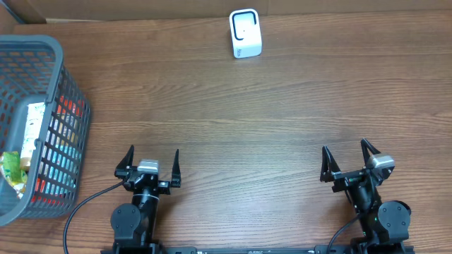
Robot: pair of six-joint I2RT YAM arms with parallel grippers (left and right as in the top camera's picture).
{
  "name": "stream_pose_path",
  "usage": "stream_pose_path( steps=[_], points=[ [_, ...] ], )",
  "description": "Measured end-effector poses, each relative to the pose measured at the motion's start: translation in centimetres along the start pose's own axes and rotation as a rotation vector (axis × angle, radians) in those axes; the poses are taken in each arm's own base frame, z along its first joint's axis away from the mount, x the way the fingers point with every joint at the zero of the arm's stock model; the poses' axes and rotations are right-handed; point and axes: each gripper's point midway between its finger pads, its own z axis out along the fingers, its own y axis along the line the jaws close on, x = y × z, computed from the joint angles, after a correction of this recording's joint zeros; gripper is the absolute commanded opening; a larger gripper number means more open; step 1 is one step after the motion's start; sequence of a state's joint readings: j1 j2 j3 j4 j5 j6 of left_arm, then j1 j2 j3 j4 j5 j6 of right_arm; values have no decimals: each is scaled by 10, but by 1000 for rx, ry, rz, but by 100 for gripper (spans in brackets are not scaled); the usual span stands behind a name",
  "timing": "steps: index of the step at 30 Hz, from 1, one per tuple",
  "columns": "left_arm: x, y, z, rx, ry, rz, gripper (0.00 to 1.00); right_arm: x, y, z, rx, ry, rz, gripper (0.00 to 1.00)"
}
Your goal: Scan the item barcode
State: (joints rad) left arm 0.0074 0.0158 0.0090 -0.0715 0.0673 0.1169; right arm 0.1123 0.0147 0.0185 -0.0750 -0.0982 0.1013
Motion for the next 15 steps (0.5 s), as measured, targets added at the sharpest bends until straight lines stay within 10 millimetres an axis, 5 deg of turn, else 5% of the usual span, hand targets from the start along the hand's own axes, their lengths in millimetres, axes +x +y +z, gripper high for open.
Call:
stream_pose_path(
  steps=[11, 15],
  points=[
    [12, -1, 3, 7, 64, -4, 100, 14, 3, 0, -23, 59, 7, 100],
    [1, 0, 3, 8, 70, 6, 100, 13, 7, -2, -41, 75, 10, 100]
  ],
)
